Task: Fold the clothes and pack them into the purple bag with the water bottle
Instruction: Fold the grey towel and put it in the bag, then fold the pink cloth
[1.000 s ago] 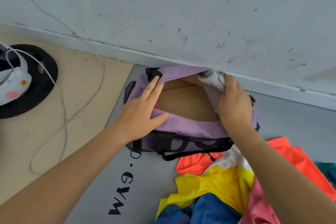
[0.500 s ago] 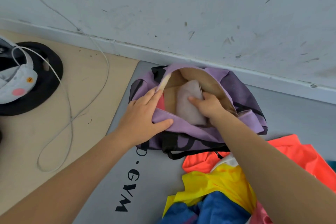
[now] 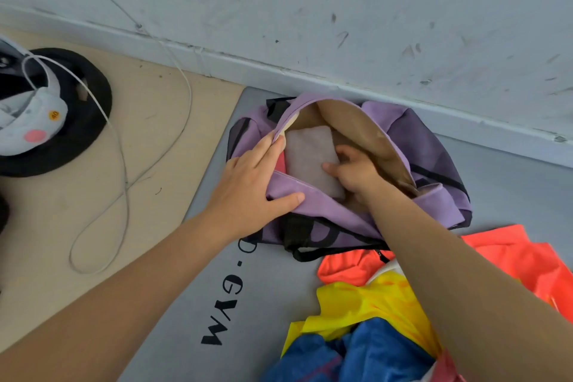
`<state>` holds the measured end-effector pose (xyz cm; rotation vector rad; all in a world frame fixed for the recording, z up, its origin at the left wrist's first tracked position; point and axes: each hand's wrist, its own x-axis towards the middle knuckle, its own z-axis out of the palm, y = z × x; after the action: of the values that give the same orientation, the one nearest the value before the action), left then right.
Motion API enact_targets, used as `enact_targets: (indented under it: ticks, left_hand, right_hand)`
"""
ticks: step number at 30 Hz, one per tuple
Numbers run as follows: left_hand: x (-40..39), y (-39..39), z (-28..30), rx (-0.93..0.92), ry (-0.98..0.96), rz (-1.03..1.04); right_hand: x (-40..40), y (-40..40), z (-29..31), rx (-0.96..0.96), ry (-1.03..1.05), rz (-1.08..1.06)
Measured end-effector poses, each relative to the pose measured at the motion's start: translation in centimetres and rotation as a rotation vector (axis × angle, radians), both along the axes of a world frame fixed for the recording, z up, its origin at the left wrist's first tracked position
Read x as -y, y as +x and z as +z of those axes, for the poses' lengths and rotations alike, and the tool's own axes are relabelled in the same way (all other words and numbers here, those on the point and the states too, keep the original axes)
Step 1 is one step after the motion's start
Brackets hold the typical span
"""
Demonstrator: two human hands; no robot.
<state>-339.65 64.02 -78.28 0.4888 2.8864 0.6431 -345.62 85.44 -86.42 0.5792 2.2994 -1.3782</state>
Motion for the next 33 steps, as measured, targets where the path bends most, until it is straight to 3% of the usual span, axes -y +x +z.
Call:
enact_targets:
  ticks: [4, 10, 13, 15, 16, 18, 19, 22, 25, 29, 33]
  left_hand:
    - [-0.3, 0.0, 0.0, 0.012, 0.000, 0.021]
    - [-1.1, 0.3, 1.0, 0.002, -0.110, 0.041]
    - [-3.7, 1.7, 3.0, -0.248, -0.259, 0.064]
    - [-6.2, 2.8, 4.2, -0.479, -0.139, -0.039]
    - [-7.6, 3.5, 4.6, -0.498, -0.009, -0.132]
    - [-10.5, 5.5, 4.9, -0.271, 0.206, -0.317]
    - [-11.8, 6.9, 4.7, -0.116, 0.219, -0.360]
    - [-14.8, 10.4, 2.1, 0.210, 0.060, -0.457]
    - [-16.4, 12.3, -0.1, 0.464, 0.003, -0.505]
    - [-18.9, 13.2, -0.2, 0.589, 0.106, -0.483]
    - [-20.8, 13.6, 2.8, 0.592, 0.132, -0.531]
  right_hand:
    - [2.1, 0.6, 0.1, 0.073, -0.229, -0.019]
    - [0.4, 1.9, 4.8, -0.045, 0.010, 0.111]
    - [-2.5, 5.9, 9.4, -0.187, -0.120, 0.057]
    - [-5.1, 10.1, 12.1, -0.278, -0.295, -0.052]
    - [-6.4, 12.3, 13.1, -0.304, -0.333, -0.101]
    - [-9.0, 16.7, 13.5, -0.271, -0.295, -0.192]
    - [-10.2, 19.0, 13.0, -0.227, -0.228, -0.236]
    - [-13.4, 25.4, 10.6, -0.153, 0.185, -0.262]
    - [-16.0, 30.8, 9.3, -0.073, 0.521, -0.123]
    - [-17.4, 33.8, 9.1, 0.093, 0.448, 0.064]
    - [-17.9, 33.3, 11.6, -0.027, 0.281, 0.028]
